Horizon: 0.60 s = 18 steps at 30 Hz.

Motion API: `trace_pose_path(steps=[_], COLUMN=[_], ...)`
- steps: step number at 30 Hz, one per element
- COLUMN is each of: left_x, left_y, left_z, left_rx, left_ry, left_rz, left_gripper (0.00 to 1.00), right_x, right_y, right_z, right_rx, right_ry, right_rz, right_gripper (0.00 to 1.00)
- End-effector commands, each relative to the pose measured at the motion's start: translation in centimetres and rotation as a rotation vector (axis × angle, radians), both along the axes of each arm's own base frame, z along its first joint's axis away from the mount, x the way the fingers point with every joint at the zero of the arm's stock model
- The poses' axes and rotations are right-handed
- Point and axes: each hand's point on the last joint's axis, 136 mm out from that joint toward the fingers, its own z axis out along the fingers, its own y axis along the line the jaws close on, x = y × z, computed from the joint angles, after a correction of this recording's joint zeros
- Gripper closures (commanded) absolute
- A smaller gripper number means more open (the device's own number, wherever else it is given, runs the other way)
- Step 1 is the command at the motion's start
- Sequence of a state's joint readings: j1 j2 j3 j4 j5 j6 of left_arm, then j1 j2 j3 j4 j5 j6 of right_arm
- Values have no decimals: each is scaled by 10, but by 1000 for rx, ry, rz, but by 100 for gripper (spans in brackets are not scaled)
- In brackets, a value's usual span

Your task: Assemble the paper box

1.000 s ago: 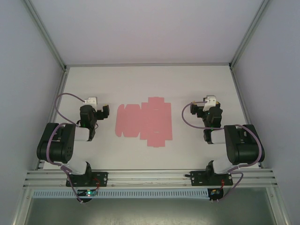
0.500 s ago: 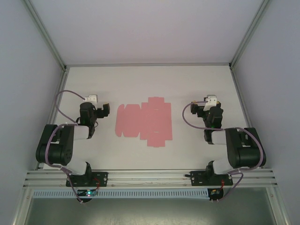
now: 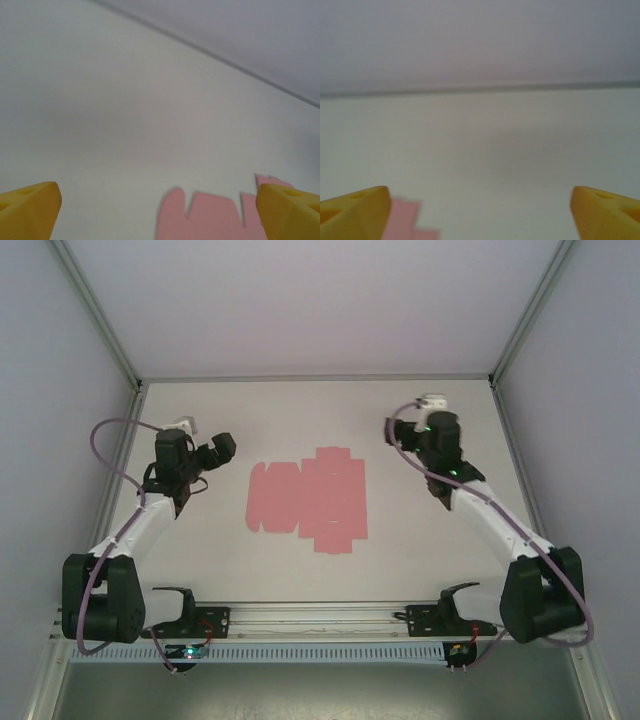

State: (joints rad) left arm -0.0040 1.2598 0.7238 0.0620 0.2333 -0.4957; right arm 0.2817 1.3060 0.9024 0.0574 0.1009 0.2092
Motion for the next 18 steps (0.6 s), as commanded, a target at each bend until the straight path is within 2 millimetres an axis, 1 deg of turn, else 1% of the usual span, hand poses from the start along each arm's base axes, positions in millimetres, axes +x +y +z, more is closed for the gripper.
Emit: trace_pose_path(steps=[1,2,3,4,6,7,9,11,12,14,16,18], left_x=[-28,-33,-37,-41,-44,-43,-41,-40,-42,-44,-46,-48], left_y=[-36,-43,-50,-57,-68,-74,-76,-87,-91,-88,-85,-92], left_z=[-36,-45,-52,-58,-66,-69,-72,-71,-73,-81,-89,-93], left_rx=[-201,-196,-186,-187,-209,-235,-244,-282,-295,-276,-261,-292], left_ry=[281,344,400,444,500,510,522,522,534,573,596,605], left_rz=[-20,-34,-55,-81,-120,-142,-153,-204,-221,-210,-194,-224], left_gripper=[0,0,0,0,0,0,1,2,2,3,4,4], right_x=[-44,-46,-47,-47,-45,-44,-44,-46,-48,-52,-56,-60], right_y=[34,43,51,59,72,74,76,77,78,82,82,79], right_z=[-94,-107,-116,-124,-138,-145,-159,-175,-181,-194,-205,-214], right_rx=[-38,-46,-52,-57,-77,-90,-104,-97,-86,-69,-67,-77], right_ry=[483,544,586,618,645,665,707,743,758,778,791,815], right_rz=[44,51,66,84,122,117,116,110,109,117,107,103], right_gripper=[19,20,25,28,29,29,32,34,37,39,40,42])
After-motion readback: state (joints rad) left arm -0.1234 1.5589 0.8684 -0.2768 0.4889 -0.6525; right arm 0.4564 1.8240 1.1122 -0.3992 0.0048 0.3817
